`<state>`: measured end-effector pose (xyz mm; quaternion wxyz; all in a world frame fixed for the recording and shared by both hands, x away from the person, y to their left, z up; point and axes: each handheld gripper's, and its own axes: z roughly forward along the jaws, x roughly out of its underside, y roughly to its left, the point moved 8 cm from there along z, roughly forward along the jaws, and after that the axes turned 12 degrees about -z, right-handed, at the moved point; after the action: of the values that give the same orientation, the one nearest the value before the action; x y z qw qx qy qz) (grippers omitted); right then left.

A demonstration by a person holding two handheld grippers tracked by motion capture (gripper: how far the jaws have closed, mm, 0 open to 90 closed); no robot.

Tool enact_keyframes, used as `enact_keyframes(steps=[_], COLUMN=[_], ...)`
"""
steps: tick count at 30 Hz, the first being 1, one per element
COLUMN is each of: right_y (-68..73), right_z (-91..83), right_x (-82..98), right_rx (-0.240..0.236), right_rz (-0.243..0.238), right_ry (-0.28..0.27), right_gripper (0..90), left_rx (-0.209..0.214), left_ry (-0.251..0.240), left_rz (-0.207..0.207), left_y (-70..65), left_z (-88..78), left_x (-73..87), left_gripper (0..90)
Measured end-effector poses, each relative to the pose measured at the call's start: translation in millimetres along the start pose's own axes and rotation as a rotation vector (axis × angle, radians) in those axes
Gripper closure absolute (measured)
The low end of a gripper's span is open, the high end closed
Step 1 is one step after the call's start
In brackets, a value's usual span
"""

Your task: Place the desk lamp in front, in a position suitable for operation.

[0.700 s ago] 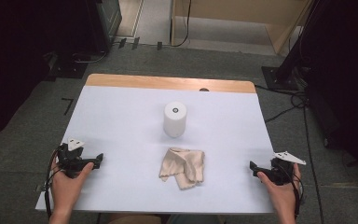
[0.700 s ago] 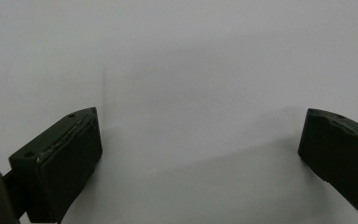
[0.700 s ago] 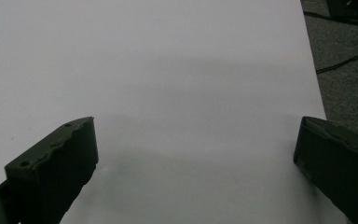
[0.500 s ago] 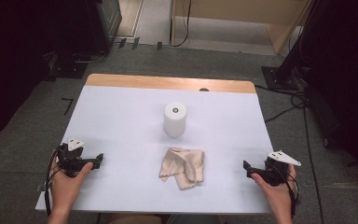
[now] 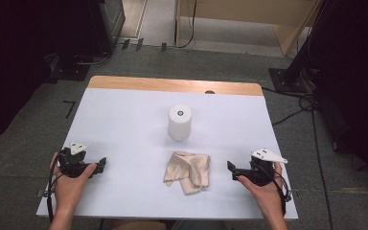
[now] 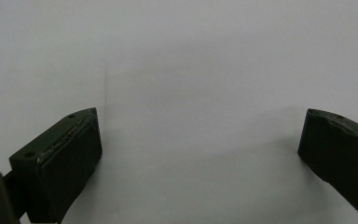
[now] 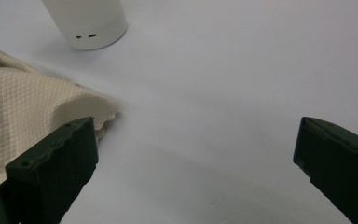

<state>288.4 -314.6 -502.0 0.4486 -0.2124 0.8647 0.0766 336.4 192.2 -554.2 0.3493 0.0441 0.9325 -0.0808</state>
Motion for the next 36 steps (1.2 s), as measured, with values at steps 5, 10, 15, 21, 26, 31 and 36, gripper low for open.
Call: enact_keyframes(steps=[5, 10, 15, 21, 26, 31, 36], right_y=[16.2, 34.9, 65.7, 88.7, 101.4, 116.6, 127.3], right_z=[13.0, 25.4, 42.1, 52.3, 59.9, 66.2, 74.5], right_x=[-7.2, -10.6, -18.3, -25.2, -25.7, -19.9, -7.2], right_rx=[-0.026, -0.066, -0.114, -0.142, -0.166, -0.208, -0.23], right_rz=[-0.016, -0.043, -0.086, -0.099, -0.107, -0.134, -0.178], right_ry=[-0.013, 0.003, 0.002, -0.013, -0.006, 0.018, 0.063], right_gripper=[7.8, 7.8, 9.8, 13.2, 14.2, 15.3, 36.0], left_rx=[0.031, 0.049, 0.056, 0.102, 0.144, 0.191, 0.251], left_ry=[-0.003, -0.01, -0.023, -0.05, -0.055, -0.067, -0.075], left_rz=[-0.018, -0.021, -0.005, 0.021, 0.051, 0.069, 0.089], left_y=[-6.7, -18.4, -32.9, -60.3, -84.2, -108.3, -135.6], left_z=[0.2, 3.1, 5.3, 6.2, 11.2, 17.1, 23.6], left_x=[-4.1, -9.7, -17.2, -28.7, -35.9, -42.6, -48.8], left_gripper=[0.0, 0.0, 0.0, 0.0, 0.0, 0.0, 0.0])
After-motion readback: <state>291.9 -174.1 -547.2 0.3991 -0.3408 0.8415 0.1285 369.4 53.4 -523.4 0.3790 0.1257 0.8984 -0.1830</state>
